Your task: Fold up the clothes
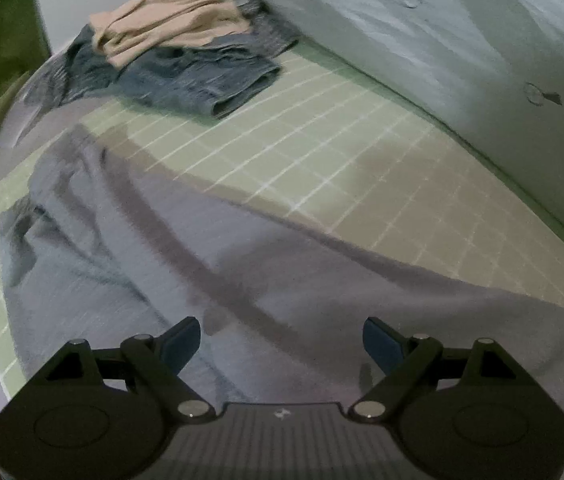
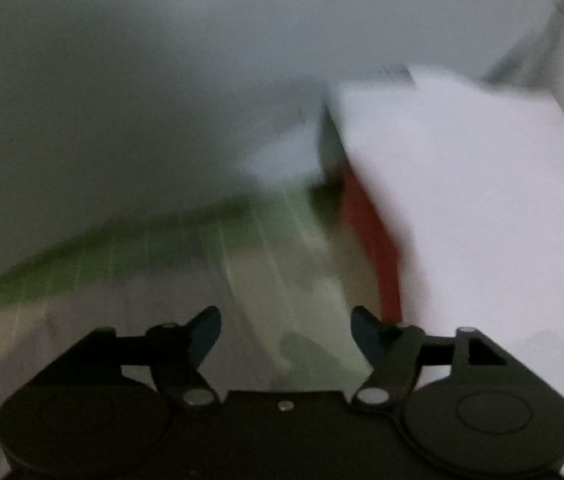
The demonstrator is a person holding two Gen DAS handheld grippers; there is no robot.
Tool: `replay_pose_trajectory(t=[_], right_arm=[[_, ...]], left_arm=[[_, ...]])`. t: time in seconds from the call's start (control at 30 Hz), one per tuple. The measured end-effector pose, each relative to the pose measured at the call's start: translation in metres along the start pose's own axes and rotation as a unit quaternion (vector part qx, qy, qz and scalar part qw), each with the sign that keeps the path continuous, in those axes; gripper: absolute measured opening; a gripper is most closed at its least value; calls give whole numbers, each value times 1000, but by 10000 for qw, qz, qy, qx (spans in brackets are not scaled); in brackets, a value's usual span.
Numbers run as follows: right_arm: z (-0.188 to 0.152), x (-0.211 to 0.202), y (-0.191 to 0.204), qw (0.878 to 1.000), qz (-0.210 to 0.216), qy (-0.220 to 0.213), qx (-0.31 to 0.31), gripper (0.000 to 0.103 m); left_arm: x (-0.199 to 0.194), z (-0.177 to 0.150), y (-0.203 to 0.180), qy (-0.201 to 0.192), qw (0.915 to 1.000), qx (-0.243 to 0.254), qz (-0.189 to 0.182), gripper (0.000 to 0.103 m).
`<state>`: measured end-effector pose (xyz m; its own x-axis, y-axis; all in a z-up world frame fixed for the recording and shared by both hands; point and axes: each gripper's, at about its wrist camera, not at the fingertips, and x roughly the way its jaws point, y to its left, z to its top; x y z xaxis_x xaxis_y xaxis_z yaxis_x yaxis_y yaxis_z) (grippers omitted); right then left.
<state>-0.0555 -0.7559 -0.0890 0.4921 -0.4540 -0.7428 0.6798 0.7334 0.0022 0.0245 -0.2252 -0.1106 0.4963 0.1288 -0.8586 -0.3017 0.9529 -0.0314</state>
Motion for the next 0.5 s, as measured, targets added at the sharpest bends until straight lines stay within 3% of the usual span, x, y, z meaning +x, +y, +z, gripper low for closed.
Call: replay_pose_trajectory(t=[0.23,0.5], right_arm=[[-69,-28,8,9972,-26,561,502,88],[-67,-21,31,9934,-318,649,893,91]], left_arm=[[-6,-2,47,-85,9997,-234,-51,89],[5,32,130,-175,9958,-879,186,88]])
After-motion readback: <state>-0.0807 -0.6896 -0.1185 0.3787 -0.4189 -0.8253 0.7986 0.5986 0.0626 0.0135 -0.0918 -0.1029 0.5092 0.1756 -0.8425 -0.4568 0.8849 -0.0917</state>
